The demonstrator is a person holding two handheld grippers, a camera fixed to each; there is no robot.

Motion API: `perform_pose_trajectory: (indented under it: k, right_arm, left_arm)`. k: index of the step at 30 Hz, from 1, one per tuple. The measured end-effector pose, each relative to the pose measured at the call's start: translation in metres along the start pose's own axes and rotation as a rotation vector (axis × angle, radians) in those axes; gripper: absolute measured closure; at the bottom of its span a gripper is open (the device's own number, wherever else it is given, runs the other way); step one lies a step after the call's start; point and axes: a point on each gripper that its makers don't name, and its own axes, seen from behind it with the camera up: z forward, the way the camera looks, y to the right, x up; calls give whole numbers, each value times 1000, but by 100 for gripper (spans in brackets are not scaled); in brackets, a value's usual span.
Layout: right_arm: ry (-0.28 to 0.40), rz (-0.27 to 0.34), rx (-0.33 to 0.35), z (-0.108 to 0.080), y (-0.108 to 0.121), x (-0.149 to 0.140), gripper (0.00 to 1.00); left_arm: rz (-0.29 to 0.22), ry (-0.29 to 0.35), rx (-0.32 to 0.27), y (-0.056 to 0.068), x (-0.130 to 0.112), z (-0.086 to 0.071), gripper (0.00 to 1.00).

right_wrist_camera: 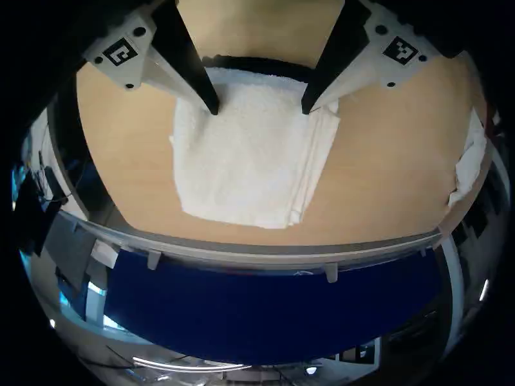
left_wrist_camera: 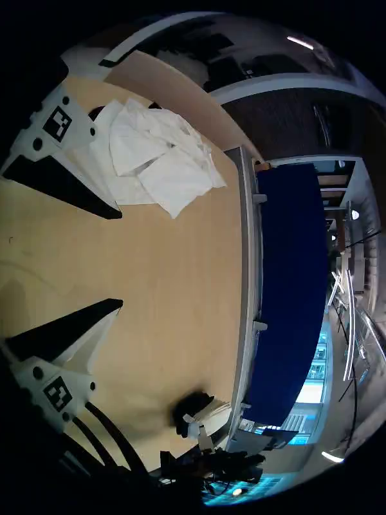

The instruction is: Fold towel

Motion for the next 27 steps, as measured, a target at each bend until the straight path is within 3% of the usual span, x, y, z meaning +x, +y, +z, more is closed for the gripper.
perform_pose_trajectory:
  k: [6,15,21,27]
  right_arm:
    - [56,7,2,-6,1,37,0]
    - [87,-11,-18,22,18,93,0]
    - [61,-10,-17,49,19,100,0]
    - [27,9,-19,68,19,86,0]
  left_arm:
    - [-3,-1,3,0,0,2,8]
    - [-6,-6,26,-7,-5,0,8]
    - [-13,-12,46,-12,-10,-3,8]
    - [-11,-11,53,-11,-11,-6,8]
